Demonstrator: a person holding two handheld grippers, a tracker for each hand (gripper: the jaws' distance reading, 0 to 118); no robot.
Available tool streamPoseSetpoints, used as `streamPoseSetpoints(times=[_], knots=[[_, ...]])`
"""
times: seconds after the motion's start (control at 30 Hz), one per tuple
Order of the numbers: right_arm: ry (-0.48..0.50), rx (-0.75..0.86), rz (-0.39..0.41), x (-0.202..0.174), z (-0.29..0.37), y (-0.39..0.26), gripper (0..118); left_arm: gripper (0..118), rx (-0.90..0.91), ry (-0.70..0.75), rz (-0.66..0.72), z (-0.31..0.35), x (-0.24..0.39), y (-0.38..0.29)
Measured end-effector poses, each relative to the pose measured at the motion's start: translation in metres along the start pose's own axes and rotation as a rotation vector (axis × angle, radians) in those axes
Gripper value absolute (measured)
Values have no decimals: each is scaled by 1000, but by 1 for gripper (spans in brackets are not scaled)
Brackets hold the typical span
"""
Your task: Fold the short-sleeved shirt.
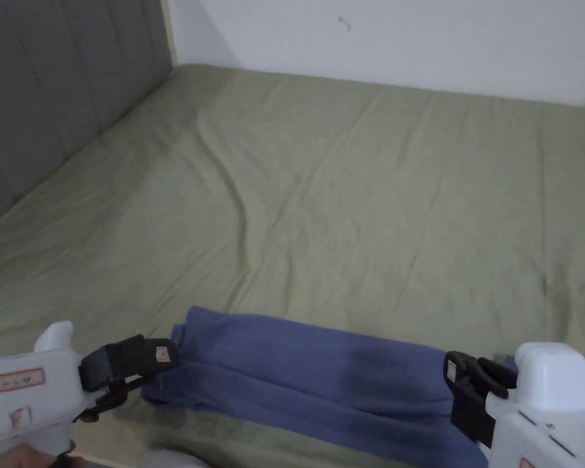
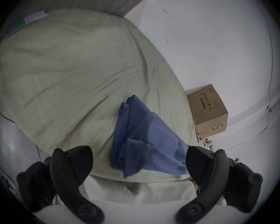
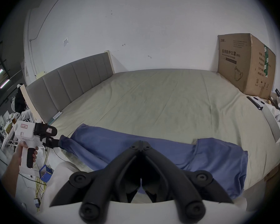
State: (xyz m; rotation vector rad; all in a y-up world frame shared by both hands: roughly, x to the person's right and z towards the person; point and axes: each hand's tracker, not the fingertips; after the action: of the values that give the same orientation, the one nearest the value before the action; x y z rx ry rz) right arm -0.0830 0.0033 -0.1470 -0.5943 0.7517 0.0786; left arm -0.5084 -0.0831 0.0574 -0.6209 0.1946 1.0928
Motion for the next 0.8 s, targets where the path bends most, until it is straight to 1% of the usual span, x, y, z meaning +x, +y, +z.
streamPoseSetpoints(times=[0.1,0.13,0.17,0.27,0.3,0.37,0.4,0.43,0.47,0.5,0.53,0.57,0.67,0.73,0.8], knots=[[-4,-21,11,-2,-7,0,0,115,-14,7,78,-15,-5,0],[-7,-28,10,-2,-9,0,0,115,-24,-18,127,-21,-9,-1],[-6,-35,5,-2,-11,0,0,115,-24,-53,146,-29,-20,8],[-6,-47,-5,-1,-12,-1,0,115,-41,-115,150,-42,-19,14],[-7,-52,-4,0,-13,-1,0,115,-58,-119,158,-50,-31,21],[-8,-60,-12,1,-13,-2,0,113,-83,-109,150,-60,-32,26],[-5,-65,-19,3,-14,-2,0,100,-104,-79,121,-60,-28,28],[-4,-68,-28,4,-14,-3,0,73,-100,-26,86,-58,-23,30],[-2,-69,-35,5,-12,-3,0,22,-95,57,71,-57,-24,33],[1,-71,-40,6,-12,-3,0,5,-126,46,129,-63,-31,33],[0,-70,-44,7,-11,-3,0,5,-136,21,195,-65,-37,33],[-2,-69,-46,9,-10,-3,0,5,-118,-5,198,-62,-30,32],[-14,-60,-61,18,-2,-4,0,5,-86,21,88,-53,-6,32],[-19,-54,-80,27,3,-4,0,5,-78,4,82,-46,10,35],[-29,-46,-99,36,8,-5,0,5,-29,-14,29,-38,37,37]])
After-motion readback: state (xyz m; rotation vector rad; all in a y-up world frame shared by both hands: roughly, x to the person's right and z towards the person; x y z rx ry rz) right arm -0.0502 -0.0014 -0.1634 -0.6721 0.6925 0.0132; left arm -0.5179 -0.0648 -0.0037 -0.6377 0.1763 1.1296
